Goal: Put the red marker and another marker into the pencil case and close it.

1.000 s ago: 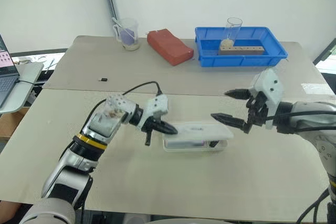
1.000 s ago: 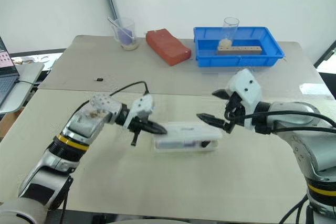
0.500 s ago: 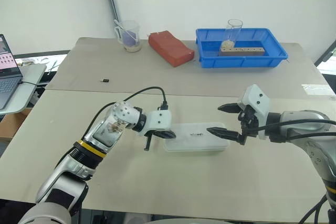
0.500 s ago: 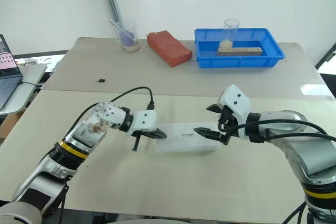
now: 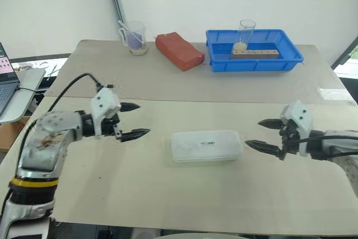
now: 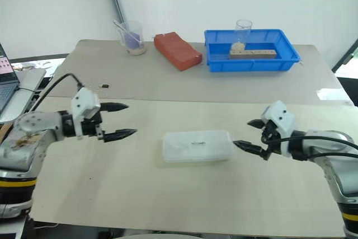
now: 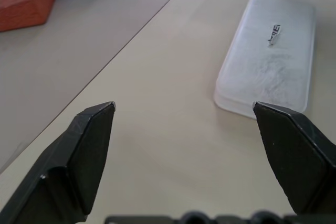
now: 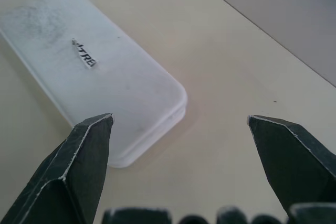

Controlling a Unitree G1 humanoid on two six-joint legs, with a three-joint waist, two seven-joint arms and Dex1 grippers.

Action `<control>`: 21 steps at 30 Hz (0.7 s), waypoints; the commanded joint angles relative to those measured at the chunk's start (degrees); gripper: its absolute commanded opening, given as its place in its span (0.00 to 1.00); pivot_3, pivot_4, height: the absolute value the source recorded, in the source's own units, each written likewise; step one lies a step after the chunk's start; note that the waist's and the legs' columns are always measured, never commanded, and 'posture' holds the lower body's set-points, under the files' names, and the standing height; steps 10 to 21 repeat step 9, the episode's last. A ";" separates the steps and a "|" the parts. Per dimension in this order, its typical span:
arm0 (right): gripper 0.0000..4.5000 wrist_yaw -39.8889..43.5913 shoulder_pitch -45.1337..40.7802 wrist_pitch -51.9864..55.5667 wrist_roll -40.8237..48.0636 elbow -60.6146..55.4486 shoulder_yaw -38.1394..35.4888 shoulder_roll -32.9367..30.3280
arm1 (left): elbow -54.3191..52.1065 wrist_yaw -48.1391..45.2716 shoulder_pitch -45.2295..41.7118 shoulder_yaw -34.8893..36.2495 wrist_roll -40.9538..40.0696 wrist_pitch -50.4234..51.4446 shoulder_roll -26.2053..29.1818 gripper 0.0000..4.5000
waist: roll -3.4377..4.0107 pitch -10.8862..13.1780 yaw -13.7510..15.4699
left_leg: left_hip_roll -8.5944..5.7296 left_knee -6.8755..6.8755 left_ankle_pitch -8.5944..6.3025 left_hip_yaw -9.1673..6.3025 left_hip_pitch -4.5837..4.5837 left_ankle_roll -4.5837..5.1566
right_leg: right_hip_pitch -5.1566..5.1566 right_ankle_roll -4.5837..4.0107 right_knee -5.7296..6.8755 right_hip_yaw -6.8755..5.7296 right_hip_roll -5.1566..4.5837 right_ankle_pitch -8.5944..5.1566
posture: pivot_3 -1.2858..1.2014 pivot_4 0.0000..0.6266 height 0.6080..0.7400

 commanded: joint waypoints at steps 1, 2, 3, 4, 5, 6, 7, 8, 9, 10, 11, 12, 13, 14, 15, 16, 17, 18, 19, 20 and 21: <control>1.00 -0.97 -1.42 -2.26 -0.65 1.34 -3.45 0.16 | -3.87 5.98 0.68 4.30 -0.37 1.31 0.71 1.00 | -0.05 0.03 0.29 | -0.01 0.00 0.00 0.01 0.06 -0.01 | -0.03 0.00 -0.04 -0.03 -0.04 -0.01 | 0.52 0.24 1.00; 1.00 -1.37 -1.68 -2.55 -0.92 1.95 -3.44 0.50 | -4.08 7.41 0.95 4.52 0.07 1.69 0.62 1.00 | -0.07 0.04 0.39 | -0.02 0.00 -0.01 0.03 0.09 -0.01 | 0.00 0.00 -0.05 -0.02 -0.07 -0.01 | 0.52 0.24 1.00; 1.00 -1.93 -1.95 -2.82 -1.33 2.63 -3.28 0.96 | -4.22 8.25 1.48 4.38 0.81 1.30 0.78 1.00 | -0.07 0.03 0.41 | -0.04 -0.01 -0.01 0.05 0.10 -0.01 | 0.02 0.00 -0.07 -0.02 -0.11 -0.01 | 0.52 0.24 1.00; 1.00 -2.27 -2.08 -3.07 -1.70 3.18 -3.10 1.29 | -4.34 8.93 2.02 3.98 1.65 0.59 1.05 1.00 | -0.08 0.04 0.40 | -0.04 -0.02 -0.01 0.05 0.11 -0.01 | 0.02 0.00 -0.08 -0.01 -0.11 -0.01 | 0.52 0.24 1.00; 1.00 -3.01 -2.51 -2.90 -1.90 3.83 -3.02 1.87 | -4.19 9.92 2.28 3.86 2.12 0.10 0.93 1.00 | -0.08 0.04 0.38 | -0.04 -0.02 -0.01 0.06 0.11 -0.01 | 0.01 -0.01 -0.08 0.00 -0.11 0.00 | 0.52 0.24 1.00; 1.00 -3.46 -2.82 -2.74 -2.03 4.23 -2.98 2.27 | -4.08 10.65 2.42 3.81 2.32 -0.17 0.82 1.00 | -0.08 0.04 0.34 | -0.04 -0.05 -0.01 0.07 0.11 -0.01 | 0.01 -0.01 -0.07 0.02 -0.11 0.00 | 0.52 0.24 1.00; 1.00 -3.84 -3.23 -2.53 -2.09 4.52 -2.97 2.58 | -3.96 11.38 2.33 3.79 2.46 -0.15 0.75 1.00 | -0.07 0.03 0.34 | -0.04 -0.06 -0.01 0.08 0.11 -0.01 | 0.01 -0.02 -0.06 0.03 -0.11 0.00 | 0.52 0.24 1.00; 1.00 -4.00 -3.64 -2.32 -2.10 4.63 -2.89 2.78 | -3.91 11.59 2.19 3.82 2.11 -0.20 0.65 1.00 | -0.06 0.03 0.35 | -0.04 -0.08 -0.01 0.08 0.10 -0.01 | 0.02 -0.02 -0.06 0.03 -0.10 0.00 | 0.52 0.24 1.00; 1.00 -4.25 -4.22 -1.90 -1.88 4.44 -2.68 3.11 | -4.13 11.41 2.04 4.08 1.02 0.47 0.50 1.00 | -0.06 0.03 0.35 | -0.04 -0.09 -0.01 0.09 0.10 -0.01 | 0.02 -0.02 -0.05 0.05 -0.10 0.00 | 0.52 0.24 1.00; 1.00 -4.25 -4.22 -1.90 -1.88 4.44 -2.68 3.11 | -4.13 11.41 2.04 4.08 1.02 0.47 0.50 1.00 | -0.06 0.03 0.35 | -0.04 -0.09 -0.01 0.09 0.10 -0.01 | 0.02 -0.02 -0.05 0.05 -0.10 0.00 | 0.52 0.24 1.00; 1.00 -4.25 -4.22 -1.90 -1.88 4.44 -2.68 3.11 | -4.13 11.41 2.04 4.08 1.02 0.47 0.50 1.00 | -0.06 0.03 0.35 | -0.04 -0.09 -0.01 0.09 0.10 -0.01 | 0.02 -0.02 -0.05 0.05 -0.10 0.00 | 0.52 0.24 1.00; 1.00 -4.25 -4.22 -1.90 -1.88 4.44 -2.68 3.11 | -4.13 11.41 2.04 4.08 1.02 0.47 0.50 1.00 | -0.06 0.03 0.35 | -0.04 -0.09 -0.01 0.09 0.10 -0.01 | 0.02 -0.02 -0.05 0.05 -0.10 0.00 | 0.52 0.24 1.00; 1.00 -4.25 -4.22 -1.90 -1.88 4.44 -2.68 3.11 | -4.13 11.41 2.04 4.08 1.02 0.47 0.50 1.00 | -0.06 0.03 0.35 | -0.04 -0.09 -0.01 0.09 0.10 -0.01 | 0.02 -0.02 -0.05 0.05 -0.10 0.00 | 0.52 0.24 1.00; 1.00 -4.25 -4.22 -1.90 -1.88 4.44 -2.68 3.11 | -4.13 11.41 2.04 4.08 1.02 0.47 0.50 1.00 | -0.06 0.03 0.35 | -0.04 -0.09 -0.01 0.09 0.10 -0.01 | 0.02 -0.02 -0.05 0.05 -0.10 0.00 | 0.52 0.24 1.00; 1.00 -4.25 -4.22 -1.90 -1.88 4.44 -2.68 3.11 | -4.13 11.41 2.04 4.08 1.02 0.47 0.50 1.00 | -0.06 0.03 0.35 | -0.04 -0.09 -0.01 0.09 0.10 -0.01 | 0.02 -0.02 -0.05 0.05 -0.10 0.00 | 0.52 0.24 1.00; 1.00 -4.25 -4.22 -1.90 -1.88 4.44 -2.68 3.11 | -4.13 11.41 2.04 4.08 1.02 0.47 0.50 1.00 | -0.06 0.03 0.35 | -0.04 -0.09 -0.01 0.09 0.10 -0.01 | 0.02 -0.02 -0.05 0.05 -0.10 0.00 | 0.52 0.24 1.00; 1.00 -4.25 -4.22 -1.90 -1.88 4.44 -2.68 3.11 | -4.13 11.41 2.04 4.08 1.02 0.47 0.50 1.00 | -0.06 0.03 0.35 | -0.04 -0.09 -0.01 0.09 0.10 -0.01 | 0.02 -0.02 -0.05 0.05 -0.10 0.00 | 0.52 0.24 1.00; 1.00 -4.25 -4.22 -1.90 -1.88 4.44 -2.68 3.11 | -4.13 11.41 2.04 4.08 1.02 0.47 0.50 1.00 | -0.06 0.03 0.35 | -0.04 -0.09 -0.01 0.09 0.10 -0.01 | 0.02 -0.02 -0.05 0.05 -0.10 0.00 | 0.52 0.24 1.00; 1.00 -4.25 -4.22 -1.90 -1.88 4.44 -2.68 3.11 | -4.13 11.41 2.04 4.08 1.02 0.47 0.50 1.00 | -0.06 0.03 0.35 | -0.04 -0.09 -0.01 0.09 0.10 -0.01 | 0.02 -0.02 -0.05 0.05 -0.10 0.00 | 0.52 0.24 1.00; 1.00 -4.25 -4.22 -1.90 -1.88 4.44 -2.68 3.11 | -4.13 11.41 2.04 4.08 1.02 0.47 0.50 1.00 | -0.06 0.03 0.35 | -0.04 -0.09 -0.01 0.09 0.10 -0.01 | 0.02 -0.02 -0.05 0.05 -0.10 0.00 | 0.52 0.24 1.00; 1.00 -4.25 -4.22 -1.90 -1.88 4.44 -2.68 3.11 | -4.13 11.41 2.04 4.08 1.02 0.47 0.50 1.00 | -0.06 0.03 0.35 | -0.04 -0.09 -0.01 0.09 0.10 -0.01 | 0.02 -0.02 -0.05 0.05 -0.10 0.00 | 0.52 0.24 1.00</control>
